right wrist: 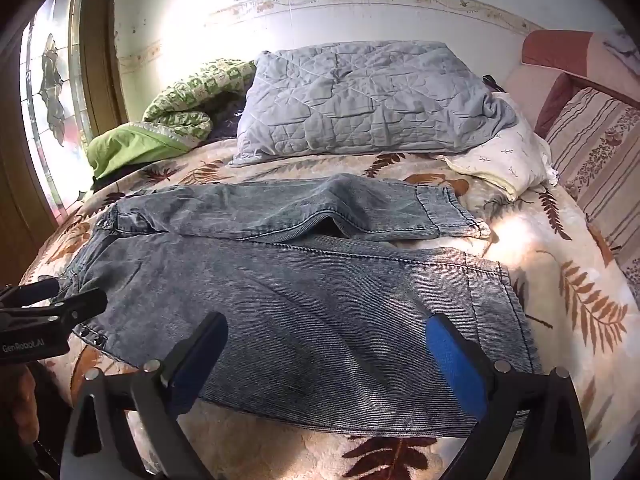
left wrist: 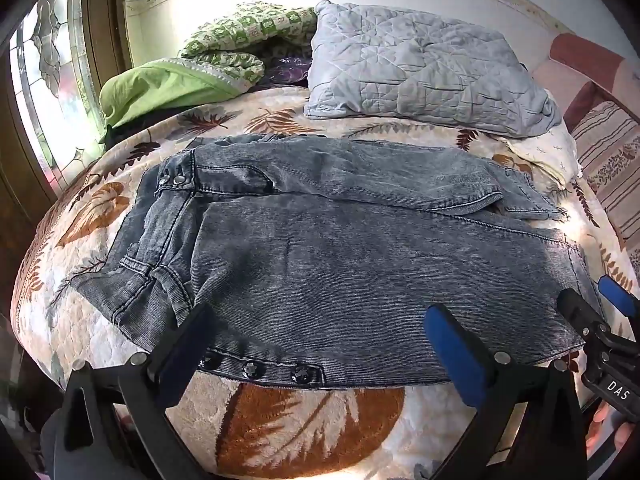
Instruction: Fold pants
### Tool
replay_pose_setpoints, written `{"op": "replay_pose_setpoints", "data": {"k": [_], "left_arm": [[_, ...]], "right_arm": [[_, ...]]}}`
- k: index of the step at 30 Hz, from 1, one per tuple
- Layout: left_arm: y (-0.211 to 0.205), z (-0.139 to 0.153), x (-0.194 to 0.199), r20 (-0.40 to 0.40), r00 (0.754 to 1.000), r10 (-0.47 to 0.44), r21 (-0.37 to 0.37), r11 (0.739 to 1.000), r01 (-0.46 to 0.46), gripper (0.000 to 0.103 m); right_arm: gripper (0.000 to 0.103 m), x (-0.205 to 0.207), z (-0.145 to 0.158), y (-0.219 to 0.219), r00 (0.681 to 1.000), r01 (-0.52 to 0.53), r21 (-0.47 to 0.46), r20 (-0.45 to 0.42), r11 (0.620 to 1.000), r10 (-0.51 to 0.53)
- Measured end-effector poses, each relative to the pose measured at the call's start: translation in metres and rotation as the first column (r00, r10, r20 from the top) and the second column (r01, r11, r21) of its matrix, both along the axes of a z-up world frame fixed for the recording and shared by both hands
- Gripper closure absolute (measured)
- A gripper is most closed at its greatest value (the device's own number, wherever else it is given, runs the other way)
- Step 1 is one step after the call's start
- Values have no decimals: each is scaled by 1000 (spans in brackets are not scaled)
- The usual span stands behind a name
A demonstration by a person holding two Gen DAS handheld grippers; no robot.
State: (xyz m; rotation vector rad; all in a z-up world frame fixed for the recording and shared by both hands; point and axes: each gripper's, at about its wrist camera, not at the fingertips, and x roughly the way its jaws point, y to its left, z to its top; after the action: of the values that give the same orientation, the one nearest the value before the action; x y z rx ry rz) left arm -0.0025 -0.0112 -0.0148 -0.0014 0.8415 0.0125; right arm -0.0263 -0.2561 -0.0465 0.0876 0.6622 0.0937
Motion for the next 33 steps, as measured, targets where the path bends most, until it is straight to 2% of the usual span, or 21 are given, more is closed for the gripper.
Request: {"op": "replay_pose_setpoints", "data": {"k": [7, 33], "left_arm": [[1, 0, -2, 0, 1000, 5, -5, 1000, -5, 0], [0, -4, -2, -15, 1000, 22, -1, 1000, -22, 0]], "right_arm": [[2, -2, 3, 0, 1000, 8, -10, 19, 1000, -8], [2, 0, 1, -3, 1000, 30, -23, 3, 999, -30]]}}
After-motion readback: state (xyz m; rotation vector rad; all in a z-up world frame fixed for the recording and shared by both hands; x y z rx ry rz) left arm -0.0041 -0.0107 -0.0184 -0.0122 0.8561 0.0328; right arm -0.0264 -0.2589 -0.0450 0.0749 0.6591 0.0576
